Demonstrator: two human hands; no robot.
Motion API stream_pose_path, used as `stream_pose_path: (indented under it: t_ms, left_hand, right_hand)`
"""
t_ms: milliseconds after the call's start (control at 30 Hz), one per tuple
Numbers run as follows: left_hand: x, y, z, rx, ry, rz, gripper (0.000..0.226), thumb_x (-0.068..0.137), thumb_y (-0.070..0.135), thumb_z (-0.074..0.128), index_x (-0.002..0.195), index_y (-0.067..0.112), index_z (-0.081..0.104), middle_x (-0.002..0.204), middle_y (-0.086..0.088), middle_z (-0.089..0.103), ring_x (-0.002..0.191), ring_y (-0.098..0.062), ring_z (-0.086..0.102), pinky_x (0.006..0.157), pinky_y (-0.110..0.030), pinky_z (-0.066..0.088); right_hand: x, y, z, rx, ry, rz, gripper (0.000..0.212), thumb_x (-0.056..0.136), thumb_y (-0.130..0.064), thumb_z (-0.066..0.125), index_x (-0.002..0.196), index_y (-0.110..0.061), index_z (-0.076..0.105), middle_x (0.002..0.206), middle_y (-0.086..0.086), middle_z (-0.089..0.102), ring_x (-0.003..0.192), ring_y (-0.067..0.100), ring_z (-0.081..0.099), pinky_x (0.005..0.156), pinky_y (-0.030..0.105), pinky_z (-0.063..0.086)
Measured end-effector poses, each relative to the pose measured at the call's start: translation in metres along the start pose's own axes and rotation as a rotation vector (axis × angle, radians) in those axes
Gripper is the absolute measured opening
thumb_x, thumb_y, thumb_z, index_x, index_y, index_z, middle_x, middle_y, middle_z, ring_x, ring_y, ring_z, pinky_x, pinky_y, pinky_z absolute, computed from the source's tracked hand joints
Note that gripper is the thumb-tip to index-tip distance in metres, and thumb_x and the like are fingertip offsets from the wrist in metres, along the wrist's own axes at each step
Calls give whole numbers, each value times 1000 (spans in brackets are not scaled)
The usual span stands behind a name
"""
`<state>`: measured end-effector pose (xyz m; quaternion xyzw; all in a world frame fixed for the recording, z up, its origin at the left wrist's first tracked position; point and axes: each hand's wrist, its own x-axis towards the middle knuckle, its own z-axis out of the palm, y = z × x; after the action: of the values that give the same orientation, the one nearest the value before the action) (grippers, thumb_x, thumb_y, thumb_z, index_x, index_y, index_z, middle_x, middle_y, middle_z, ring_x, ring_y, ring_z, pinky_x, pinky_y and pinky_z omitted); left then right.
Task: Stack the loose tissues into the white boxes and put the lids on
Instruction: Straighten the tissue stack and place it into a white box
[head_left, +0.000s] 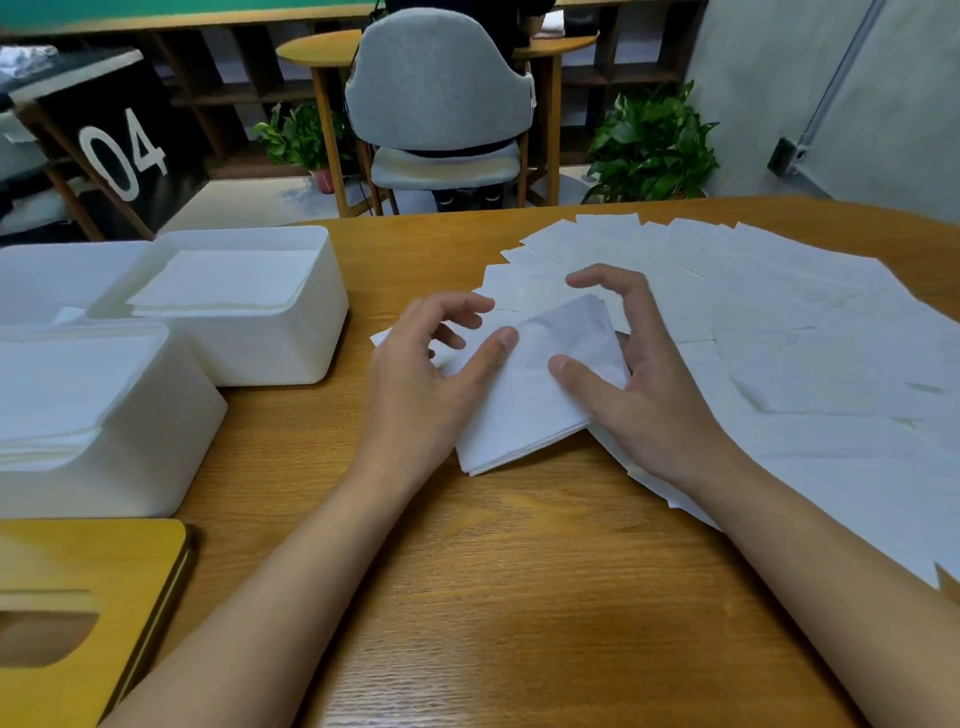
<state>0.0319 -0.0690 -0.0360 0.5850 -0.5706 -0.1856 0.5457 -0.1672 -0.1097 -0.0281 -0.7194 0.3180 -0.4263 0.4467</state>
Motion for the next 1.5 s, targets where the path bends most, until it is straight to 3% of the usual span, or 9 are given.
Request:
stream_pose_path:
  t_ms: [200,400,567,667,967,1067,1200,1333,1500]
  left_hand:
    - [5,-3,-2,-180,-93,-172,25,92,26,81,116,27,73,102,9,70,84,-2,61,67,-13,44]
    - [7,-6,-5,-87,-27,-64,26,89,30,84,113,32,73,98,0,71,79,-19,60,69,-37,48]
    - [9,-17,-15,365,-113,-35,47,97,37,73,141,28,58,137,13,64,131,-10,55,113,-32,41]
    - [10,-19,-16,555,-248,-135,61,95,45,73,150,32,52,153,15,53,142,-16,42,103,-23,29]
    - [13,-36,-15,656,-136,118,23,91,20,71,111,27,80,100,8,69,93,-22,67,81,-50,54]
    - [12,-30,-15,589,-95,155,13,83,20,69,90,23,78,82,9,64,76,-20,62,69,-39,50]
    - [7,-11,-16,272,-227,120,5,81,19,70,82,21,75,77,7,67,74,-18,59,66,-36,45]
    - [8,1,-23,59,-300,22,13,82,17,63,84,21,75,82,0,71,73,-27,61,63,-33,42]
    - [6,6,-25,-172,-347,-34,20,89,10,68,106,15,78,104,-14,73,88,-33,72,70,-38,52]
  right_hand:
    - [5,3,-14,-14,-1,-19,32,99,-3,68,117,-28,63,118,-13,65,104,12,64,84,29,50]
    - [5,2,-16,-100,-118,59,32,97,2,66,105,-24,83,106,-17,79,112,-2,68,95,11,47]
    - [11,17,-25,-146,192,126,32,98,-3,65,107,-28,83,110,-20,78,110,-6,65,90,9,46]
    - [12,20,-27,-152,256,149,31,99,-7,64,107,-31,83,110,-20,77,108,-4,66,84,8,45]
    - [13,23,-23,-203,268,152,31,101,-10,63,110,-33,81,118,-20,74,119,0,62,104,26,50]
    - [13,18,-23,-205,258,140,30,101,-14,65,119,-34,78,126,-21,71,123,-4,59,110,26,46]
    - [11,12,-21,-223,249,96,28,100,-31,69,127,-34,73,132,-18,68,81,-18,57,79,10,43]
    - [10,7,-21,-201,217,56,33,98,-41,70,129,-32,72,134,-15,68,93,-16,60,81,3,42]
    - [4,5,-11,-102,0,93,36,83,-37,83,117,-25,78,112,-13,78,105,4,72,93,26,57]
